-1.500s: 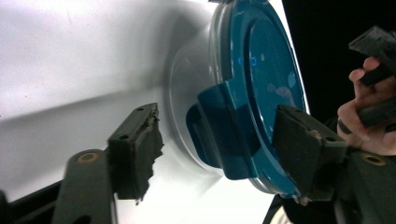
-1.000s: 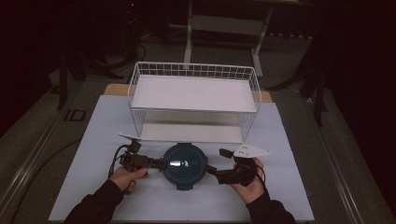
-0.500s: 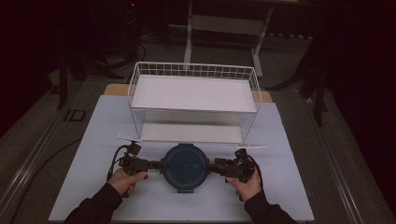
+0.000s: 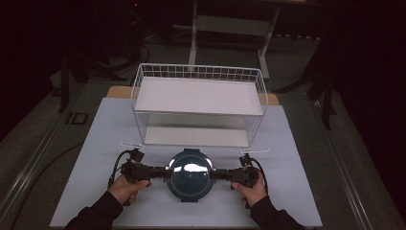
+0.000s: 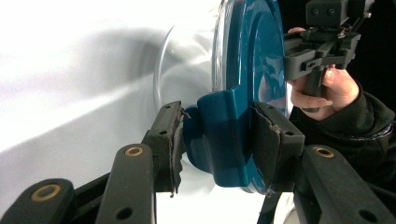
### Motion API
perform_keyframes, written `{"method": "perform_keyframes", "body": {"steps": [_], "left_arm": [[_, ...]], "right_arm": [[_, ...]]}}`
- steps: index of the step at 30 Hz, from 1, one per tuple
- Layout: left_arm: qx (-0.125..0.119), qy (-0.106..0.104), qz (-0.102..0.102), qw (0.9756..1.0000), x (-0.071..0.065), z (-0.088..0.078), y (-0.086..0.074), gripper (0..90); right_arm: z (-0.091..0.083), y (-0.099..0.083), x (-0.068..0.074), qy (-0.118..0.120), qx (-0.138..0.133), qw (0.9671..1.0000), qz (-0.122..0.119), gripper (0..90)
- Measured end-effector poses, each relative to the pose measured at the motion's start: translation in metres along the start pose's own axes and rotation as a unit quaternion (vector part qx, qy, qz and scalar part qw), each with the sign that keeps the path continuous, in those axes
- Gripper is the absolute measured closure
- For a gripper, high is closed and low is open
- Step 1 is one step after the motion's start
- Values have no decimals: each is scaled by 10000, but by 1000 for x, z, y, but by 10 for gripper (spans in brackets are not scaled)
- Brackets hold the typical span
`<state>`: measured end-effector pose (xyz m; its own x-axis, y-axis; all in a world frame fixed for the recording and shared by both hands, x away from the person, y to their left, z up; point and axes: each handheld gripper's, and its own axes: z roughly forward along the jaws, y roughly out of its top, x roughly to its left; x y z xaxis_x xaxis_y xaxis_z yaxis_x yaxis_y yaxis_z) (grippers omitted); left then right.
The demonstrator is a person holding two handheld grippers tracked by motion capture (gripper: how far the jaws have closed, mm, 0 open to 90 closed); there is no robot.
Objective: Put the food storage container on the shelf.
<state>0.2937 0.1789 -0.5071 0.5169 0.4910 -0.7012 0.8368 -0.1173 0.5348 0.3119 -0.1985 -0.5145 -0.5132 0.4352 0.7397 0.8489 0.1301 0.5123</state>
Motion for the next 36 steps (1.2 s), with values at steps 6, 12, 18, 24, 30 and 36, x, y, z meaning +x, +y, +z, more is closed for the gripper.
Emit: {"method": "perform_keyframes", "body": {"steps": [6, 12, 18, 24, 30, 36], "left_arm": [[-45, 2, -36, 10000, -1, 0, -2, 565], [-142, 53, -119, 9998, -3, 0, -6, 565], [-344, 219, -17, 9992, -10, -1, -14, 559], [-375, 238, 43, 9990, -13, -2, -16, 563], [-408, 227, -107, 9989, -14, -2, -17, 570], [-486, 173, 27, 9987, -15, -3, -4, 569]], "right_arm": [[2, -2, 2, 91, 96, 9999, 50, 545], [3, -3, 3, 82, 56, 9999, 135, 554], [2, -7, 9, 31, -1, 10000, -91, 561], [1, -11, 13, 20, -74, 9999, -85, 571], [0, -8, 15, -2, -124, 9998, -131, 575], [-5, -1, 16, 16, -216, 9997, -146, 575]]}}
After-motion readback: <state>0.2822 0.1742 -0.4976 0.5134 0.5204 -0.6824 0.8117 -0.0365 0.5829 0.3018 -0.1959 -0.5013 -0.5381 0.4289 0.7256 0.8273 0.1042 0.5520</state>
